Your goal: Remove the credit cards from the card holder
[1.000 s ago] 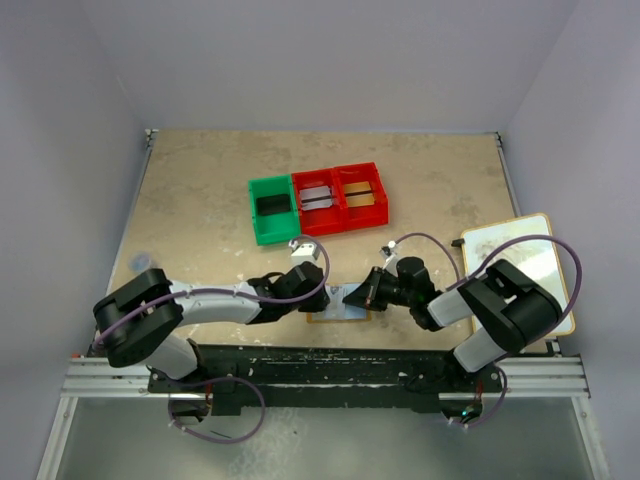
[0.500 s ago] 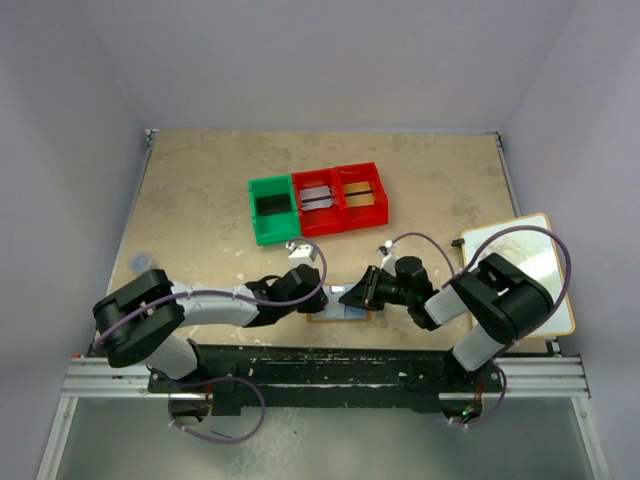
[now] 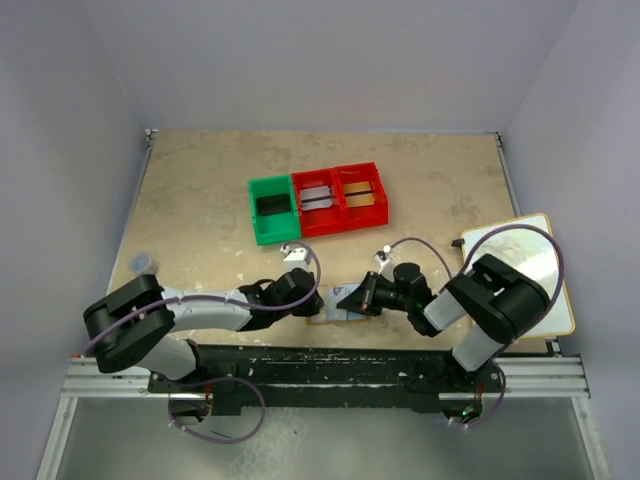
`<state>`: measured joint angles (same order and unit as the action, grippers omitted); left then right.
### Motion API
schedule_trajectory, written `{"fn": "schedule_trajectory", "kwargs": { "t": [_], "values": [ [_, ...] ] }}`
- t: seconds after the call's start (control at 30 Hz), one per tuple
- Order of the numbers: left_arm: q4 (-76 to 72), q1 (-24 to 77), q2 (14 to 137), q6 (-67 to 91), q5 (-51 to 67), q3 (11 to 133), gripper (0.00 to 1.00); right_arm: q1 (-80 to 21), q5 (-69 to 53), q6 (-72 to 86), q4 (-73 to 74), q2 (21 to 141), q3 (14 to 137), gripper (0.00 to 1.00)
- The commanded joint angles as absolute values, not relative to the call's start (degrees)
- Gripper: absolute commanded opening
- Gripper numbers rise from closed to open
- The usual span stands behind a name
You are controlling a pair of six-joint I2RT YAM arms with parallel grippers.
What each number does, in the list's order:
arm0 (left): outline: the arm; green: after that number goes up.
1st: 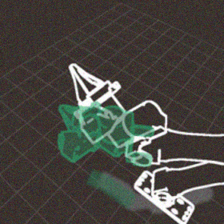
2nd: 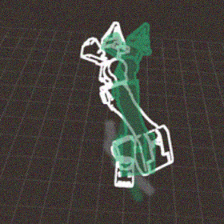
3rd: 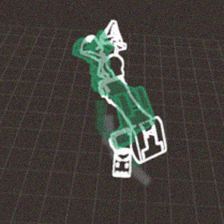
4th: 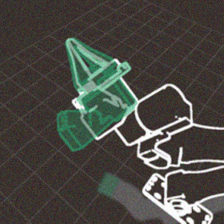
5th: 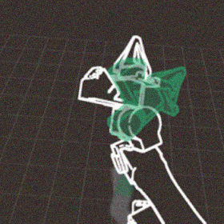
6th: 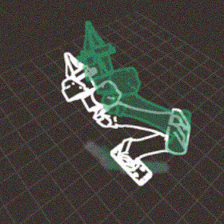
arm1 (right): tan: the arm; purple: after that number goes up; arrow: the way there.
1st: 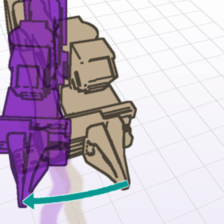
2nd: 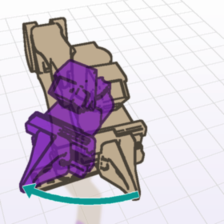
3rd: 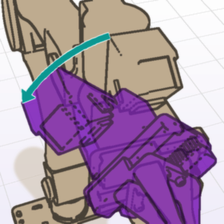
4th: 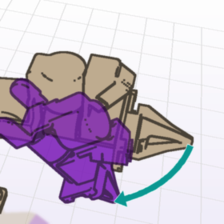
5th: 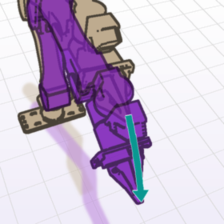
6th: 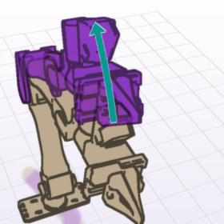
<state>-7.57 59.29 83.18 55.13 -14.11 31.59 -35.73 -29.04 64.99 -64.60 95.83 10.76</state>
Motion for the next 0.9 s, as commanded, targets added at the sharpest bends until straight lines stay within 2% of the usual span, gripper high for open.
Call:
{"fn": "schedule_trajectory", "kwargs": {
  "t": [0.0,0.3,0.53,0.67,0.87],
  "values": [
    [-2.12,59.41,79.87,55.19,-16.91,28.76,0.1,-35.84,-24.54,63.19,-54.48,88.98,10.46,0.0],
    [-2.36,59.41,74.97,54.19,-18.39,28.2,0.14,-35.85,-13.41,55.16,-24.32,68.38,16.41,0.0],
    [3.64,59.41,62.51,51.9,-27.41,28.02,0.4,-35.94,-9.39,48.49,-27.09,52.61,16.05,0.0],
    [13.91,59.32,57.64,53.35,-37.77,29.27,0.55,-36.23,-7.56,39.87,-26.2,50.02,19.74,0.0],
    [28.11,59.23,50.97,62.41,-49.52,28.91,0.59,-38.71,1.16,19.79,-22.15,56.83,30.91,0.0]
  ]
}}
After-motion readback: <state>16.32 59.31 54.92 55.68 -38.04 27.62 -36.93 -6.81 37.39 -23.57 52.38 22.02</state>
